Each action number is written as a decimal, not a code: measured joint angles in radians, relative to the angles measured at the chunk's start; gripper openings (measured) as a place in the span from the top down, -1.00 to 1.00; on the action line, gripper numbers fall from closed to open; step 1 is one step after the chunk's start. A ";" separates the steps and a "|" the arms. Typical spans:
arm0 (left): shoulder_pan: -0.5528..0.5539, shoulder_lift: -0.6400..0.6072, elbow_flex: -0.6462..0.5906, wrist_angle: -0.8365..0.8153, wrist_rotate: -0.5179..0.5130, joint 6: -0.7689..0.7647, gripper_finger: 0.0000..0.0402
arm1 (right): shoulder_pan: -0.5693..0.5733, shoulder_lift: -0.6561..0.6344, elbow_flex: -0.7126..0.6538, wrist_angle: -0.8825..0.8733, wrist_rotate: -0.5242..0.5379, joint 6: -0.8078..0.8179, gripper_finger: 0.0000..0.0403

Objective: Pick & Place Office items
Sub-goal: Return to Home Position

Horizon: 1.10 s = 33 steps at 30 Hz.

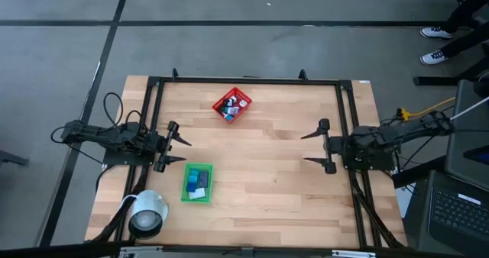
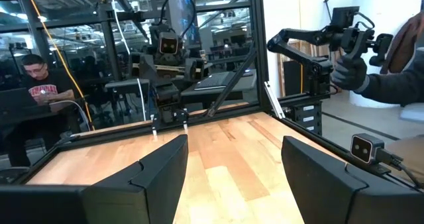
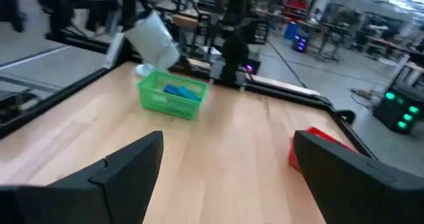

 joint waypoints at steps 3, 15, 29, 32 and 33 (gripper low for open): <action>0.000 0.000 0.000 0.000 0.000 0.000 -0.19 | 0.002 -0.071 -0.015 -0.030 -0.015 -0.008 -0.71; 0.000 0.000 0.000 0.000 0.000 0.000 -0.19 | 0.002 -0.379 -0.144 -0.058 -0.016 -0.032 -0.71; 0.000 0.000 0.000 0.000 0.000 0.000 -0.19 | 0.002 -0.416 -0.202 -0.082 -0.299 0.031 -0.70; 0.000 0.000 0.000 0.000 0.000 0.000 -0.19 | 0.002 -0.394 -0.202 -0.077 -0.304 0.006 -0.70; 0.000 0.000 0.000 0.000 0.000 -0.001 -0.19 | 0.002 -0.393 -0.202 -0.076 -0.294 0.003 -0.70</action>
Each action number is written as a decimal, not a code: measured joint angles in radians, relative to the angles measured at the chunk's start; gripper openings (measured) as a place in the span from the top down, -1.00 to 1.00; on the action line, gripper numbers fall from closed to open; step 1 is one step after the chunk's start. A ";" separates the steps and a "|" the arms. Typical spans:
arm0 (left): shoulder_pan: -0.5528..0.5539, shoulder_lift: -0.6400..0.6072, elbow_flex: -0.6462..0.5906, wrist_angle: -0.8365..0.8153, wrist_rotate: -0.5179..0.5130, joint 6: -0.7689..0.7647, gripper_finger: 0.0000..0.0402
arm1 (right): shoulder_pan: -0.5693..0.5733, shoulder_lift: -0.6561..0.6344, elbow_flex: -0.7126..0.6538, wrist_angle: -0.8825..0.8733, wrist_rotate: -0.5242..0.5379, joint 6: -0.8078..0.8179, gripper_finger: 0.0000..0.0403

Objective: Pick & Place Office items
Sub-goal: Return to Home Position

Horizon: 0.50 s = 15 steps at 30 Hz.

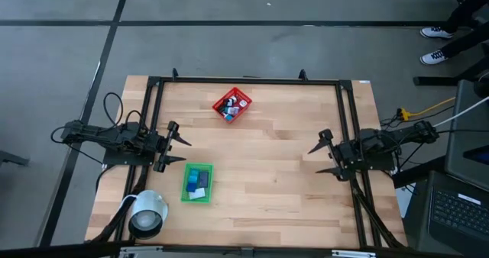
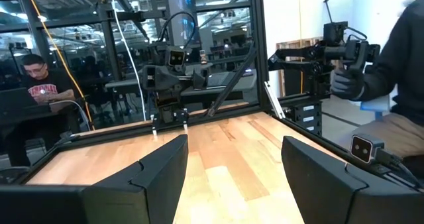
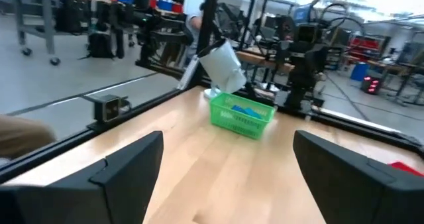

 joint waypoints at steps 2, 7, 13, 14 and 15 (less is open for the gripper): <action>0.000 0.000 0.000 0.000 0.000 0.001 -0.19 | 0.000 0.009 -0.001 0.003 0.023 -0.009 -0.70; 0.000 0.000 0.000 0.000 0.000 0.001 -0.19 | 0.000 0.012 -0.003 0.000 0.030 0.012 -0.70; 0.000 0.000 0.000 0.000 0.000 0.000 -0.19 | 0.000 0.009 -0.011 0.012 0.109 0.072 -0.70; 0.000 0.000 0.000 0.000 0.000 0.000 -0.19 | 0.000 0.009 -0.011 0.014 0.111 0.108 -0.70; 0.000 0.000 0.000 0.000 0.000 0.001 -0.19 | 0.000 0.009 -0.011 0.012 0.111 0.151 -0.70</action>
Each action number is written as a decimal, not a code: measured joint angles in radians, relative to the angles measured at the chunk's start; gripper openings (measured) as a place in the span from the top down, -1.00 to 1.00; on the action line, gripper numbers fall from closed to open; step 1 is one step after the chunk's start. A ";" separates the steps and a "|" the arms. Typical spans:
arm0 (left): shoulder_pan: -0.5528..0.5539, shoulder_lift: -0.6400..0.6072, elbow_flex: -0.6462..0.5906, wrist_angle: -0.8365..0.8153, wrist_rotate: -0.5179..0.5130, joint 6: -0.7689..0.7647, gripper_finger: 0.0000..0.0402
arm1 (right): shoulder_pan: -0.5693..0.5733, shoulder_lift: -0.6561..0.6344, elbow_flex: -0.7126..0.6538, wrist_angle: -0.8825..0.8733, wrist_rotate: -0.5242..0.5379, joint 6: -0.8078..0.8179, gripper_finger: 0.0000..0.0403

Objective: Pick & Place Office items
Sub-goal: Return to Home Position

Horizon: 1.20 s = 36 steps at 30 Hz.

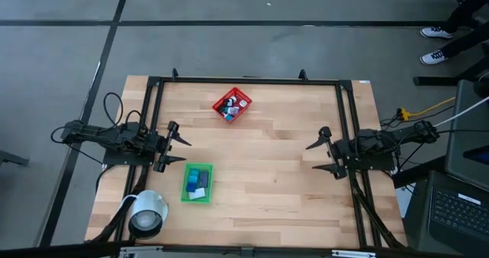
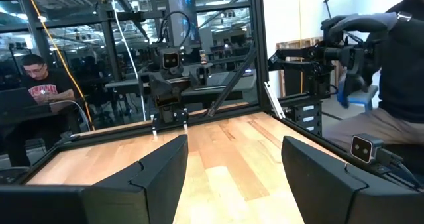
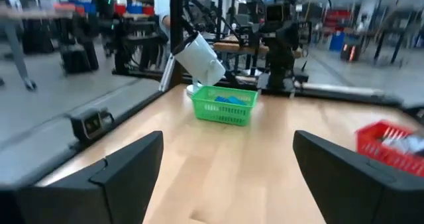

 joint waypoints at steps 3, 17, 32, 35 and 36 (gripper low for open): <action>0.000 0.000 0.000 0.000 0.000 0.000 -0.19 | 0.000 -0.001 0.000 0.000 0.002 0.095 -0.70; 0.000 0.000 0.000 0.000 0.000 0.000 -0.19 | 0.000 -0.043 0.000 0.021 0.004 0.136 -0.70; 0.000 0.000 0.000 0.000 0.000 0.000 -0.19 | 0.000 -0.043 0.000 -0.001 0.003 0.135 -0.70; 0.000 0.000 0.000 0.000 0.000 0.000 -0.19 | 0.000 -0.043 0.000 -0.001 0.003 0.135 -0.70; 0.000 0.000 0.000 0.000 0.000 0.000 -0.19 | 0.000 -0.043 0.000 -0.001 0.003 0.135 -0.70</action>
